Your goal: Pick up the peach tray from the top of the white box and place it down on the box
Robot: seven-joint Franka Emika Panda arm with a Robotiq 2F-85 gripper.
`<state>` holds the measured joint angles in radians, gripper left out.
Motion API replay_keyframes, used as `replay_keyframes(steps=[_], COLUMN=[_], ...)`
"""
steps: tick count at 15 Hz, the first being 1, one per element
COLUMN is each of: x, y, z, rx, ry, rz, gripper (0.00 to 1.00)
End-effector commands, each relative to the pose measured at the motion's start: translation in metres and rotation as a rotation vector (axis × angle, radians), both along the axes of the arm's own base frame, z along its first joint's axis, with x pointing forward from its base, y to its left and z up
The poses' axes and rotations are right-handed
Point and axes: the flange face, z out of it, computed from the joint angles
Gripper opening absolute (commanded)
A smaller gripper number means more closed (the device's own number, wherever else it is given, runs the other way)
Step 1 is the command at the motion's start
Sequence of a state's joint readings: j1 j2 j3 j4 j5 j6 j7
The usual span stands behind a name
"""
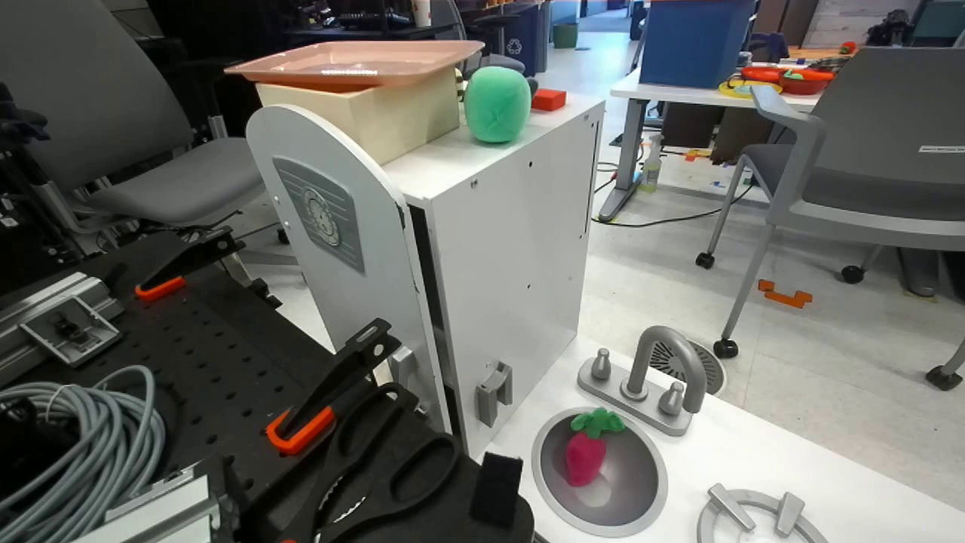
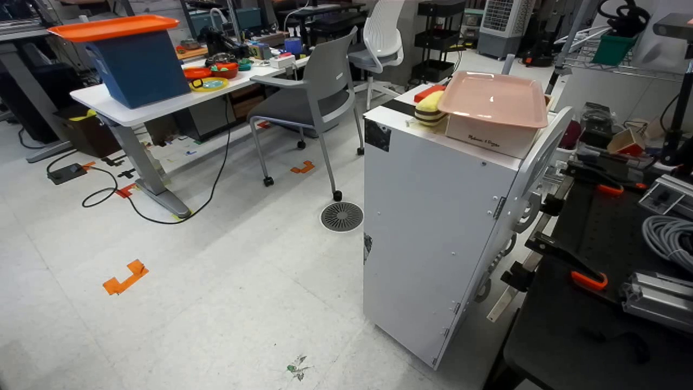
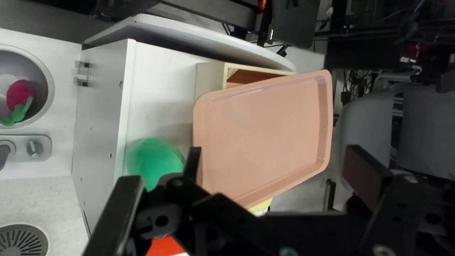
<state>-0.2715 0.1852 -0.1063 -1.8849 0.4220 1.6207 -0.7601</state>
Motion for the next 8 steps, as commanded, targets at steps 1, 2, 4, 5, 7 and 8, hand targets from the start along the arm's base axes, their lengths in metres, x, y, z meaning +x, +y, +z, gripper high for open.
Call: replay_keyframes(steps=[1, 2, 4, 5, 7, 8], x=[-0.006, -0.006, -0.006, -0.005, -0.002, 0.000], y=[-0.005, -0.006, -0.010, -0.012, -0.014, -0.014], z=[-0.008, -0.013, -0.022, -0.026, -0.034, -0.038], rx=[0.042, 0.044, 0.044, 0.043, 0.040, 0.039], ry=[0.023, 0.033, 0.049, 0.057, 0.068, 0.074], rz=[0.032, 0.034, 0.029, 0.022, 0.014, 0.011], gripper=[1.00, 1.00, 1.00, 1.00, 1.00, 1.00])
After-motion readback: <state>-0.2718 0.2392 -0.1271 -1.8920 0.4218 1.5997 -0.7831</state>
